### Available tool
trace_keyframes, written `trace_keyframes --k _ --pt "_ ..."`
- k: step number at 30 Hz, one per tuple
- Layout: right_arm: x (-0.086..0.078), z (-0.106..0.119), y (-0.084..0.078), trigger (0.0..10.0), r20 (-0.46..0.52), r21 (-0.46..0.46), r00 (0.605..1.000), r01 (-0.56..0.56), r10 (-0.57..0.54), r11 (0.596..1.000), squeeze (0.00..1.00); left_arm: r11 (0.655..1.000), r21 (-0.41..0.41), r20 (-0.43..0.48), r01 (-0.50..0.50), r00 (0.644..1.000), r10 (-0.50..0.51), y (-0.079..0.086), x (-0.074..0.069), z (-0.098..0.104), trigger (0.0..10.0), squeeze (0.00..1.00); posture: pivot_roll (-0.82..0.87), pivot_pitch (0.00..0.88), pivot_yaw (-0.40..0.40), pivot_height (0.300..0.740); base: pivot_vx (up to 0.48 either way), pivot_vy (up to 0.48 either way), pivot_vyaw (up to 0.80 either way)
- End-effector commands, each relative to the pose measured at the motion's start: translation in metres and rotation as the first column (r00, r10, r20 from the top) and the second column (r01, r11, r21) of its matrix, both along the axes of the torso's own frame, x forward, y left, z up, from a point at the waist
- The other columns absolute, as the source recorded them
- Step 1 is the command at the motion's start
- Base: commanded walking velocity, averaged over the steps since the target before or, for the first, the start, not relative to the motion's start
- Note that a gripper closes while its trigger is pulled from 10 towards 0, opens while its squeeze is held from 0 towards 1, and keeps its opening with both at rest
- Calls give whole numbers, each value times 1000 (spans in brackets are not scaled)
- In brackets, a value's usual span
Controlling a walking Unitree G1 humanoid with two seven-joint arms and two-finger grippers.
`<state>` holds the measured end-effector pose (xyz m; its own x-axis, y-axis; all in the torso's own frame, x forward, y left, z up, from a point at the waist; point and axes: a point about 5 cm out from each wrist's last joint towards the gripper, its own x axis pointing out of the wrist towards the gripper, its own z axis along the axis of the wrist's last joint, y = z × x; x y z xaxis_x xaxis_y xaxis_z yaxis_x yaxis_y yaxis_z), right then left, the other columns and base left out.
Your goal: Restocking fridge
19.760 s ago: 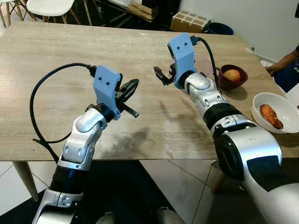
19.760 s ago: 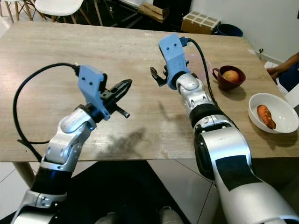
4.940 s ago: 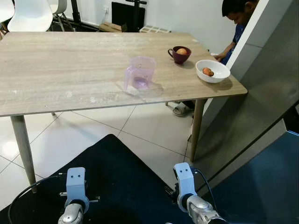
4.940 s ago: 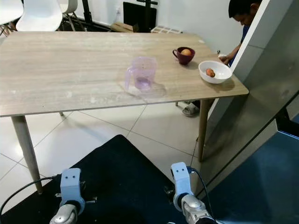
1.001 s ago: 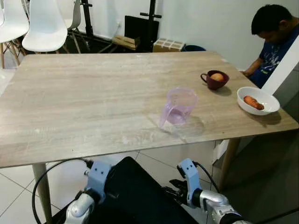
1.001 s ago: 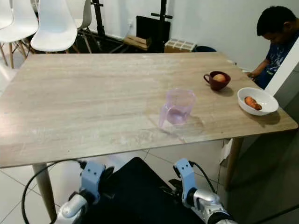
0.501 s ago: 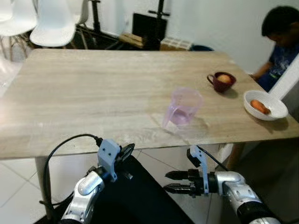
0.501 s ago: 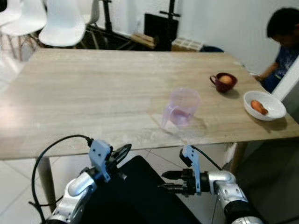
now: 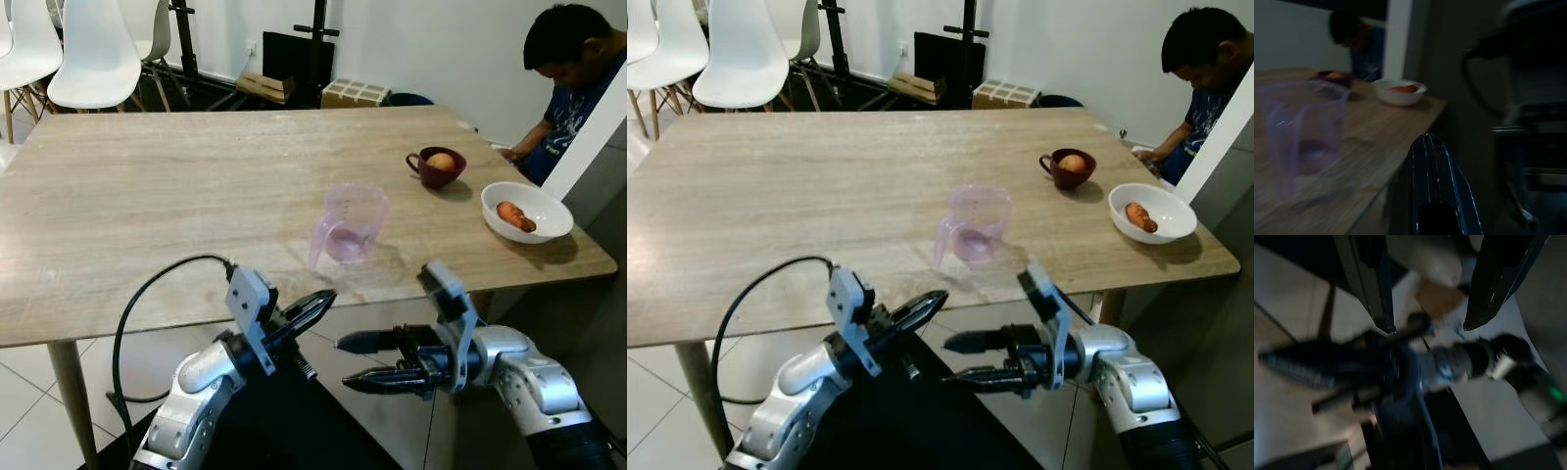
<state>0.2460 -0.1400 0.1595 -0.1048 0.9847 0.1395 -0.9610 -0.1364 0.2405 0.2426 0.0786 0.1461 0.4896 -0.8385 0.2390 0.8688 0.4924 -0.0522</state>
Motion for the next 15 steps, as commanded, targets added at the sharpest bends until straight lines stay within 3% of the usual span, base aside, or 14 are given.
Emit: trace_keyframes --k 1,2,3,5,6,7,8,9,10,11,12,15 --pt "-1 10 0 10000 10 49 1000 -3 2 999 0 999 -2 -7 37 999 -37 -2 -3 3 10000 0 -35 77 -63 740 0 0 0" --pt "-1 13 2 10000 10 64 1000 -9 9 998 0 999 -9 -3 46 999 -46 -3 -4 6 10000 0 -35 77 -63 740 0 0 0" --pt "1 19 7 10000 34 90 999 10 -13 996 0 999 -38 52 -15 999 17 -1 3 17 10000 0 -35 77 -62 740 0 0 0" --pt "17 27 20 10000 83 93 986 137 -144 986 0 942 -158 107 -294 944 313 20 32 42 10000 0 -35 75 -60 740 0 0 0" --pt "17 27 20 10000 83 93 986 137 -144 986 0 942 -158 107 -294 944 313 20 32 42 10000 0 -35 75 -60 740 0 0 0" --pt "30 25 25 10000 104 37 961 254 -256 967 0 871 -131 91 -474 869 486 40 48 45 10000 0 -36 73 -59 740 0 0 0" --pt "41 20 28 10000 145 -16 926 354 -348 935 0 801 -59 122 -596 792 598 57 58 45 10000 0 -33 72 -61 740 0 0 0" --pt "47 17 30 10000 157 -47 899 420 -409 906 0 753 9 152 -658 746 649 69 63 45 10000 0 -31 73 -62 740 0 0 0" --pt "47 17 30 10000 157 -47 899 420 -409 906 0 753 9 152 -658 746 649 69 63 45 10000 0 -31 73 -62 740 0 0 0" --pt "51 15 30 10000 162 -63 882 458 -443 887 0 723 49 173 -689 719 673 76 65 45 10000 0 -31 73 -62 740 0 0 0" --pt "56 13 31 10000 133 -38 855 510 -502 859 0 717 77 189 -693 716 672 79 65 43 10000 0 -27 73 -64 740 0 0 0" --pt "59 10 34 10000 113 -33 828 556 -549 831 0 718 99 180 -689 722 668 82 64 42 10000 0 -25 75 -63 740 0 0 0"
